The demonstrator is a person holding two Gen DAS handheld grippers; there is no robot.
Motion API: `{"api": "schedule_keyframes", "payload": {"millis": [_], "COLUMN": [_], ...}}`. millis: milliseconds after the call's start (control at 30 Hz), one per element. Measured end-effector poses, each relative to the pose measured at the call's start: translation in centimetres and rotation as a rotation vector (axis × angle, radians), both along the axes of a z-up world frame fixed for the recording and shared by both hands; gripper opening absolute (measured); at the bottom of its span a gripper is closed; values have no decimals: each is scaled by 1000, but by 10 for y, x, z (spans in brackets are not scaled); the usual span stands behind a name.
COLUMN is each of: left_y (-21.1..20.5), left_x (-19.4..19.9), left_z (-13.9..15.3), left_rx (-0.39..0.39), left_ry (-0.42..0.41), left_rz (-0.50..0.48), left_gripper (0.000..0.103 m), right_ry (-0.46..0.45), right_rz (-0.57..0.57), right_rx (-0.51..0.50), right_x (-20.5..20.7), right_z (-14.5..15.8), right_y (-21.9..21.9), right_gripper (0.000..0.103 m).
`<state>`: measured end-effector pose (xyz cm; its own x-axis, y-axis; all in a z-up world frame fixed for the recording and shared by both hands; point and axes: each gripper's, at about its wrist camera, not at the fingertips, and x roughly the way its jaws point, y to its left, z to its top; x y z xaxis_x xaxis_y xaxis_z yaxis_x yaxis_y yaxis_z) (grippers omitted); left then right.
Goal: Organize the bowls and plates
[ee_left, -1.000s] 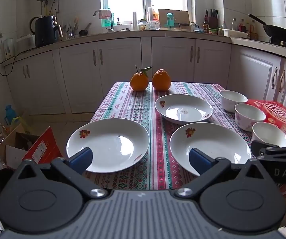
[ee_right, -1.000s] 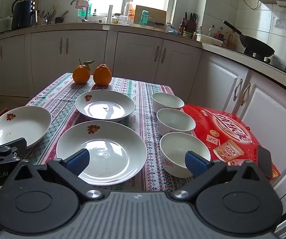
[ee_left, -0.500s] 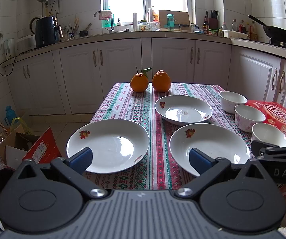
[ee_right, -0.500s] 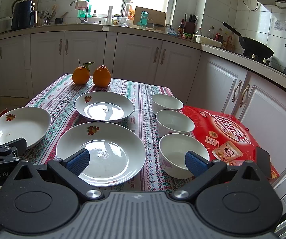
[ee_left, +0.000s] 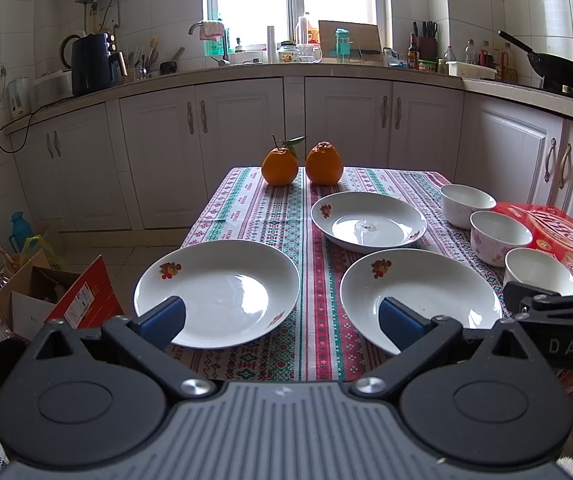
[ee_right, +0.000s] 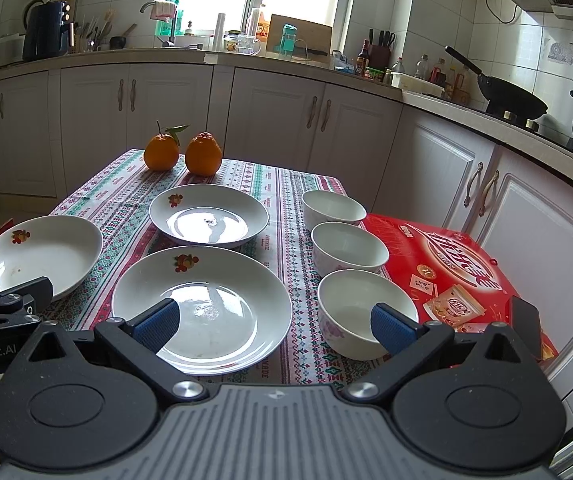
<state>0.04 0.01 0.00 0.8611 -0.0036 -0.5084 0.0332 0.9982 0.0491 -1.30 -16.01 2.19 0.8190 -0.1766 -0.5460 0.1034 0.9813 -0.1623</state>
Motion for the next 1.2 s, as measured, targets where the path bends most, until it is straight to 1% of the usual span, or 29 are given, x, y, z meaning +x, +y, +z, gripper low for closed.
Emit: {"api": "schedule_keyframes", "payload": {"millis": [100,167,400,567,1200], "left_y": [0,-2,0,0,0], "left_x": [0,2,-3,-3,-2], "left_z": [0,7,12,6,6], "left_rx": [1,1,0,0,-2], "left_ry": [0,-2,-1,-4,-7], "left_rz": [0,1,2,5,5], "left_gripper": [102,102,102,102,102], "right_ry": [-1,-4,-5,-8,-12], "right_rz": [0,-1,-2,-3,-4], "right_rx": [-1,-3,-5,-6,-8], "right_x": [0,0,-1,-2,-2], "right_z": [0,1,0,1,1], "right_y": [0,0,1,1,1], "right_gripper": [103,103,103,103,103]}}
